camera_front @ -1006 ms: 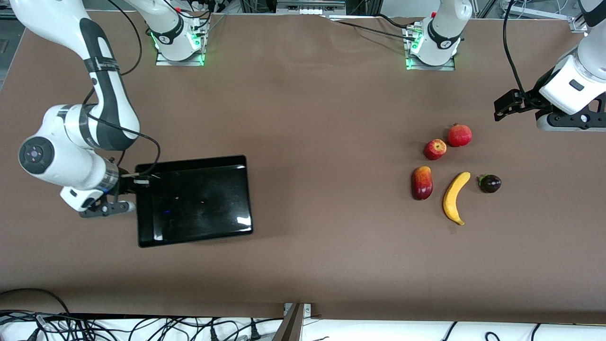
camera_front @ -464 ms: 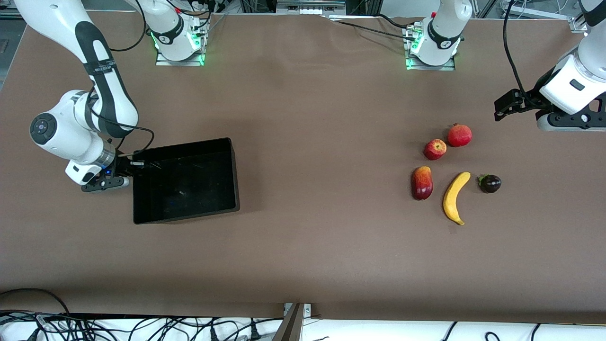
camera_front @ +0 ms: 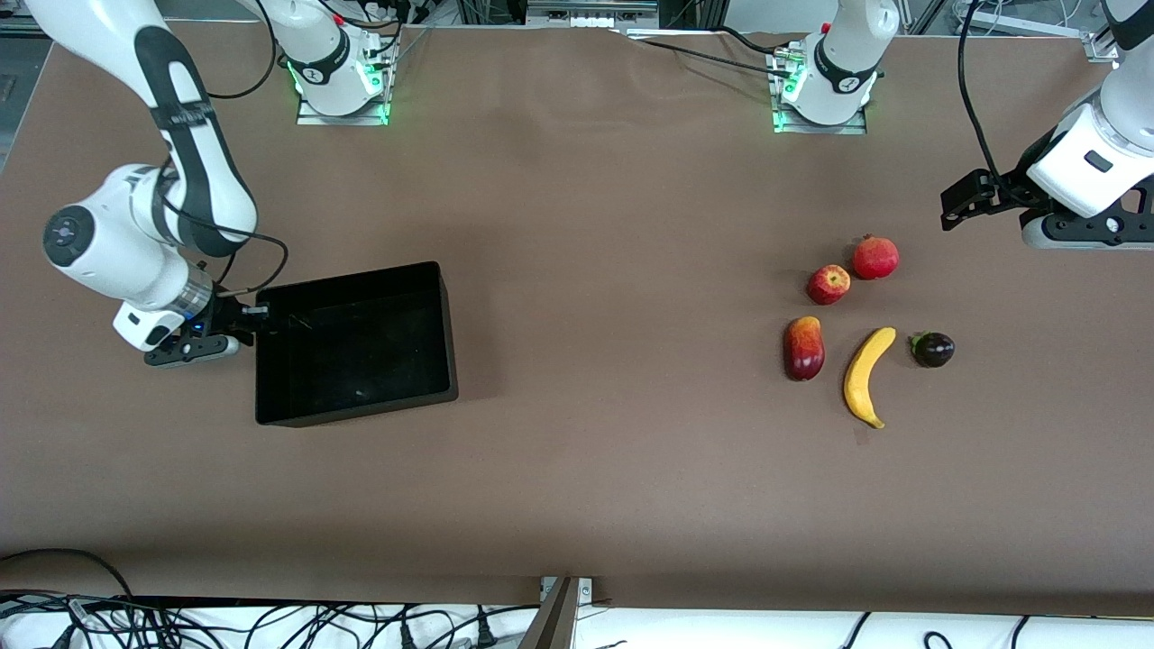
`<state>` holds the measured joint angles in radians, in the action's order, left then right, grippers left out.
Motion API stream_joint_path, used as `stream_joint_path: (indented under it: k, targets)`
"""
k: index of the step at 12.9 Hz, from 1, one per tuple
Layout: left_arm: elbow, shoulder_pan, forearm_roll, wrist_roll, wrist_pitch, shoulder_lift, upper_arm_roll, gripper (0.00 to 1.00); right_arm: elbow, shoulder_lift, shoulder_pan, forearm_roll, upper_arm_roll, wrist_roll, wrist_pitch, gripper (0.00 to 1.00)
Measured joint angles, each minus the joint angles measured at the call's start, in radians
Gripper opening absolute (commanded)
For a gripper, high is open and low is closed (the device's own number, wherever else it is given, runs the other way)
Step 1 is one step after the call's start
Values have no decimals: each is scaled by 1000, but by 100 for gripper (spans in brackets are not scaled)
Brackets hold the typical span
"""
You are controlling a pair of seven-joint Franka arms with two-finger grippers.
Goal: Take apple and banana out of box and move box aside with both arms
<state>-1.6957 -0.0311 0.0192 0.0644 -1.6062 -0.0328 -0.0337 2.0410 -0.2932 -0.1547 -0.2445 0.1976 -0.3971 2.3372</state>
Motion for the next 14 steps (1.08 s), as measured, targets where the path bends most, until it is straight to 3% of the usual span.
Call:
stream_joint_path:
  k: [3,7,10,14]
  targets:
    - [0,0,0,0,0,0,-1,100,-177,88,-4,104,-1,96,-293,100]
    - [1,0,0,-1,0,0,-1,100,-312,220,-5,146,-3,128,-564,100]
    - [1,0,0,-1,0,0,-1,100,-419,269,-6,176,-15,132,-707,100]
    - [1,0,0,-1,0,0,-1,100,-454,259,-15,181,-19,140,-737,100]
